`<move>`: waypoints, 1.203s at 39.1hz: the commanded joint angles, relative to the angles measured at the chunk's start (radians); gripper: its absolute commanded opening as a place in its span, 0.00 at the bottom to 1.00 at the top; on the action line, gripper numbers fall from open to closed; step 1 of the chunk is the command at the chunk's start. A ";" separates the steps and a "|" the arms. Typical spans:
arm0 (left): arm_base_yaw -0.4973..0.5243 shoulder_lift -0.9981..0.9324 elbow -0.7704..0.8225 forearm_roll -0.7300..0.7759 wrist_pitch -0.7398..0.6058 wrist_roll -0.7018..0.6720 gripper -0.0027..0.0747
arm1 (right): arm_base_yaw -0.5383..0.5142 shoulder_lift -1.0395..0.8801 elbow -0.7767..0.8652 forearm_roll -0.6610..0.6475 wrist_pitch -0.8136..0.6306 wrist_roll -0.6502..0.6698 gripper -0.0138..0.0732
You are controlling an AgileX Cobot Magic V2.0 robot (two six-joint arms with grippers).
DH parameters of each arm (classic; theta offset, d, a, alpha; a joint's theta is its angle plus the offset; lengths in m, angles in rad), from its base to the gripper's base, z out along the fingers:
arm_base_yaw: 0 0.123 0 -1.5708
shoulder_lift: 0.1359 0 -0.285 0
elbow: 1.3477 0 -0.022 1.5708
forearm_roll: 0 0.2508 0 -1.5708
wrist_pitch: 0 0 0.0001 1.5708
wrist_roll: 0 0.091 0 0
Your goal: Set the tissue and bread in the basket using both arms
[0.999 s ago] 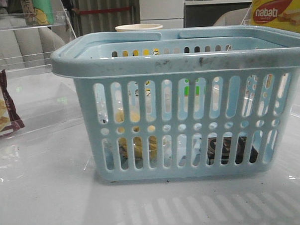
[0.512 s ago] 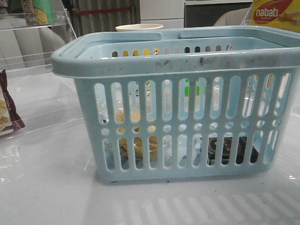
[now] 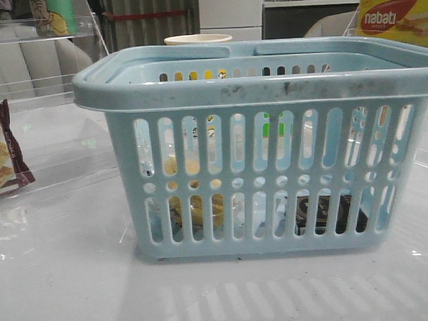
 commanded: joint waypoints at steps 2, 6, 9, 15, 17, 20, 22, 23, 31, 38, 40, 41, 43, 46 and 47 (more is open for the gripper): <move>0.000 -0.019 0.000 -0.008 -0.087 0.000 0.15 | -0.020 -0.067 0.087 -0.009 -0.190 -0.007 0.22; 0.000 -0.019 0.000 -0.008 -0.087 0.000 0.15 | -0.020 -0.084 0.133 -0.009 -0.238 -0.007 0.22; 0.000 -0.018 0.000 -0.008 -0.087 0.000 0.15 | -0.022 -0.084 0.133 -0.009 -0.249 -0.007 0.22; 0.000 -0.018 0.000 -0.008 -0.087 0.000 0.15 | -0.022 -0.083 0.133 -0.009 -0.282 -0.007 0.22; 0.000 -0.018 0.000 -0.008 -0.087 0.000 0.15 | -0.022 -0.083 0.133 -0.009 -0.289 -0.007 0.22; 0.000 -0.018 0.000 -0.008 -0.087 0.000 0.15 | -0.022 -0.083 0.133 -0.009 -0.297 -0.007 0.22; 0.000 -0.018 0.000 -0.008 -0.087 0.000 0.15 | -0.022 -0.083 0.133 -0.006 -0.305 0.006 0.22; 0.000 -0.018 0.000 -0.008 -0.087 0.000 0.15 | -0.022 -0.083 0.133 -0.006 -0.310 0.020 0.22; 0.000 -0.018 0.000 -0.008 -0.087 0.000 0.15 | -0.022 -0.083 0.133 -0.020 -0.332 0.156 0.22; 0.000 -0.018 0.000 -0.008 -0.087 0.000 0.15 | -0.022 -0.083 0.133 -0.020 -0.303 0.153 0.22; 0.000 -0.018 0.000 -0.008 -0.087 0.000 0.15 | -0.022 -0.083 0.133 -0.023 -0.297 0.152 0.22; 0.000 -0.018 0.000 -0.008 -0.087 0.000 0.15 | -0.022 -0.083 0.133 -0.023 -0.297 0.152 0.22; 0.000 -0.018 0.000 -0.008 -0.087 0.000 0.15 | -0.022 -0.083 0.133 -0.023 -0.297 0.152 0.22; 0.000 -0.018 0.000 -0.008 -0.087 0.000 0.15 | -0.022 -0.083 0.133 -0.023 -0.297 0.152 0.22; 0.000 -0.018 0.000 -0.008 -0.087 0.000 0.15 | -0.022 -0.083 0.133 -0.023 -0.297 0.152 0.22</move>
